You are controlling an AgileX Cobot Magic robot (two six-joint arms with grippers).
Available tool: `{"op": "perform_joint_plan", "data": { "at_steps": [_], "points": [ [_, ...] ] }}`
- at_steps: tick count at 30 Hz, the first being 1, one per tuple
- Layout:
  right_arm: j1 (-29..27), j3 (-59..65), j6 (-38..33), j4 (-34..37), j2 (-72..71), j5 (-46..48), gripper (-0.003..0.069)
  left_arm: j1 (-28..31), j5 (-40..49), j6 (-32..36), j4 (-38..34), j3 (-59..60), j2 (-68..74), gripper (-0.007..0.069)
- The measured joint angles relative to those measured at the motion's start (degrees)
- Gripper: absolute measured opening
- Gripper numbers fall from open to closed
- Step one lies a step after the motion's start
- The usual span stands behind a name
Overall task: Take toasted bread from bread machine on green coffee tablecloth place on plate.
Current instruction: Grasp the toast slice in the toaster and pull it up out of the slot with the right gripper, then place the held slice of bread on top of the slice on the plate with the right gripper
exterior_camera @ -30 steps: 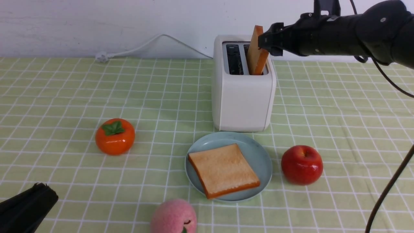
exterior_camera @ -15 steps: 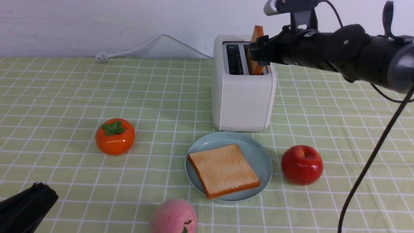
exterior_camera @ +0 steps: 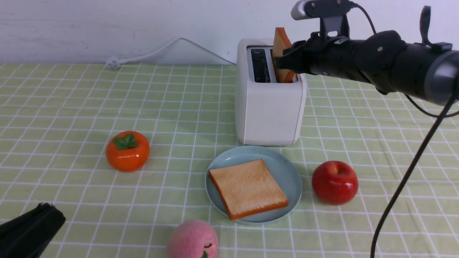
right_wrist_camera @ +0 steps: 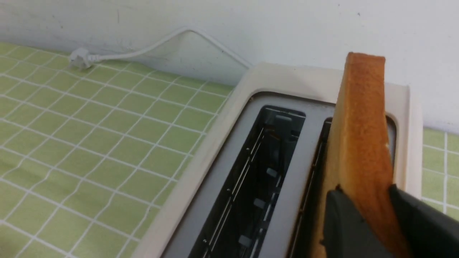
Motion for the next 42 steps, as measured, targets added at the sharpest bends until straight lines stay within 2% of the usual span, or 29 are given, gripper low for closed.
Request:
{"op": "perform_joint_plan", "data": {
  "at_steps": [12, 16, 22, 23, 25, 30, 33, 37, 42],
  "points": [
    [0.00, 0.07, 0.00, 0.05, -4.64, 0.77, 0.0125, 0.00, 0.17, 0.00, 0.00, 0.00, 0.00, -0.0013],
    [0.00, 0.07, 0.00, 0.47, -11.79, 5.53, 0.0125, 0.00, 0.17, 0.00, 0.00, 0.00, 0.00, -0.0011],
    [0.00, 0.07, 1.66, 0.47, -22.31, 18.71, 0.0122, 0.00, 0.17, 0.00, 0.00, 0.00, 0.00, -0.0009],
    [0.00, 0.07, 3.94, 0.34, -25.12, 23.85, 0.0122, 0.00, 0.17, 0.00, 0.00, 0.00, 0.00, -0.0010],
    [0.00, 0.07, 5.62, -0.02, -26.87, 27.13, 0.0122, 0.00, 0.17, 0.00, 0.00, 0.07, 0.00, -0.0010],
    [0.00, 0.09, 17.55, -4.48, -30.09, 46.38, 0.0122, 0.00, 0.69, -2.34, -0.91, 3.45, 0.00, -0.0010],
    [0.11, 2.29, 21.03, -5.54, -30.09, 51.60, 0.0122, 0.00, 0.95, -4.44, -1.95, 6.72, 0.00, -0.0010],
    [0.28, 10.06, 22.41, -3.47, -30.15, 51.95, 0.0122, 0.00, 0.07, -5.16, -2.50, 11.23, 0.00, -0.0010],
    [0.46, 21.27, 20.02, 4.12, -29.78, 43.47, 0.0122, 0.00, -2.02, -5.16, -2.75, 12.23, 0.00, -0.0010]
  ]
}}
